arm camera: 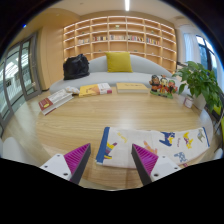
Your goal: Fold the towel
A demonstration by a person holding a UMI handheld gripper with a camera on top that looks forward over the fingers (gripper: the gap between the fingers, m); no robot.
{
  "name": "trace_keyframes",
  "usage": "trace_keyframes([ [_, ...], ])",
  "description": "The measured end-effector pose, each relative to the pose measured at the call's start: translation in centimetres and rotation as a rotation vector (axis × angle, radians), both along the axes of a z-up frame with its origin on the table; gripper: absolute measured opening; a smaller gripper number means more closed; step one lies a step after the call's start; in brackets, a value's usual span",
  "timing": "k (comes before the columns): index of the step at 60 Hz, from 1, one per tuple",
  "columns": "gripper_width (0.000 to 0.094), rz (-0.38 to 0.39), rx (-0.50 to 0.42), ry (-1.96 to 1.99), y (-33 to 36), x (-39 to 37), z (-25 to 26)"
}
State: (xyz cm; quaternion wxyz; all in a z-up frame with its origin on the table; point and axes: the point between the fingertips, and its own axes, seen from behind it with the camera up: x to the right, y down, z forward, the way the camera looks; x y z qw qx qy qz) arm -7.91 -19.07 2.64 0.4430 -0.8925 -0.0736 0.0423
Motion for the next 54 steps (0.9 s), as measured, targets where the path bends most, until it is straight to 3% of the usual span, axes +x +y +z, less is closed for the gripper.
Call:
trace_keyframes([
  [8, 0.0852, -0.029, -0.055, -0.020, 2.9, -0.9, -3.2],
  [12, 0.0785, -0.036, -0.041, -0.058, 3.6, -0.7, -4.2],
  [20, 0.0370, 0.022, -0.002, -0.078, 4.5, -1.9, -4.2],
  [25, 0.0019, 0.050, 0.019, -0.105, 4.8, -2.2, -4.3],
  [39, 0.0015, 0.076, -0.035, -0.012, 3.7, -4.4, -3.4],
  [43, 0.0014, 0.123, -0.029, 0.086, 2.4, -6.7, -0.7],
  [54, 0.0015, 0.239, 0.091, 0.339, 0.1, -10.4, 12.0],
])
